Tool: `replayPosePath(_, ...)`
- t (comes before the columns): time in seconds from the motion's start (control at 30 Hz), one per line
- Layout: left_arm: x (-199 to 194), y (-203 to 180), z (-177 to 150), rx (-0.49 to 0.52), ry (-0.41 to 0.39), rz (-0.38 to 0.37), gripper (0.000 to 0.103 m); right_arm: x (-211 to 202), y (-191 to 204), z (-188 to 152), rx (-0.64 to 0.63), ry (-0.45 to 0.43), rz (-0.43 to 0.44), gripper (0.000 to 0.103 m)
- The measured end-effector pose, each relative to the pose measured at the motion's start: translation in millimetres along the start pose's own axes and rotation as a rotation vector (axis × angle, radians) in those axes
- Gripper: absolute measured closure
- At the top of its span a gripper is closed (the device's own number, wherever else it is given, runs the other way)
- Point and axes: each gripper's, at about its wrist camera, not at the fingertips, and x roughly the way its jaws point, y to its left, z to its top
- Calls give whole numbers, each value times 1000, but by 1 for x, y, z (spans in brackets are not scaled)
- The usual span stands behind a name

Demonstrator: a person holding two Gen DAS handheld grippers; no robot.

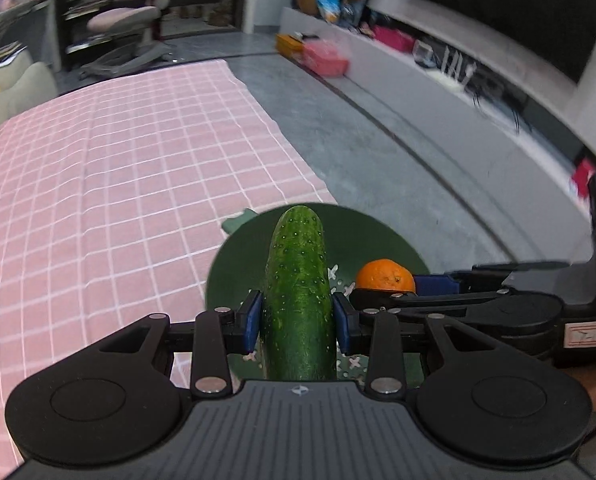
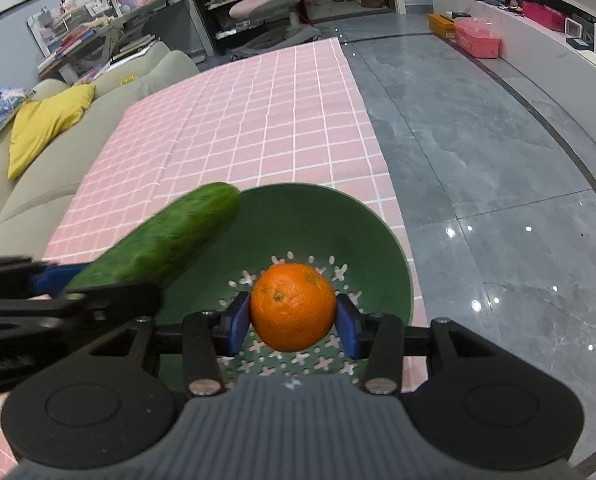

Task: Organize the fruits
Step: 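Carry the orange in the right tool while the left tool carries the cucumber over the colander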

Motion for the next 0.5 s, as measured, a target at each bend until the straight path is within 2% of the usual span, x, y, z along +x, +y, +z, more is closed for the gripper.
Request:
replayPosePath(0.1, 15, -4, 0, 46, 28, 17, 62, 12, -2, 2, -34, 17, -37, 61)
replayPosePath(0.3, 35, -1, -5, 88, 79, 26, 62, 34, 1, -4, -194, 58, -79, 61)
replayPosePath(0.5, 44, 7, -14, 86, 119, 29, 62, 48, 6, -9, -283, 87, -92, 61)
